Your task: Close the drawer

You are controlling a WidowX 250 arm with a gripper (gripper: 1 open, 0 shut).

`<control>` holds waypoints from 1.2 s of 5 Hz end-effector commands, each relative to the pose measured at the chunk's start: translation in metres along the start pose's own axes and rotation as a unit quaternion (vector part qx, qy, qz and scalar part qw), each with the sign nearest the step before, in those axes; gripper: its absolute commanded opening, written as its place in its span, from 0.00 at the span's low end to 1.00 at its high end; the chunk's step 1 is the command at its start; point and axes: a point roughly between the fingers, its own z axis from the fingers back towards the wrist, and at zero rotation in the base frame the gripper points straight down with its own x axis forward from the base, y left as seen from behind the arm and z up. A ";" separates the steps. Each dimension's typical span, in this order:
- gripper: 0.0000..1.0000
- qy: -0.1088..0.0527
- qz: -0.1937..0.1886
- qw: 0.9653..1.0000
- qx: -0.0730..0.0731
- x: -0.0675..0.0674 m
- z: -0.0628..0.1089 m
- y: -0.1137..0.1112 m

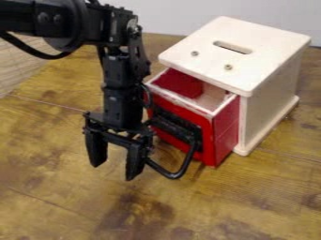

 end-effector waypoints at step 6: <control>1.00 -0.120 -0.022 0.992 -0.026 0.021 0.040 -0.017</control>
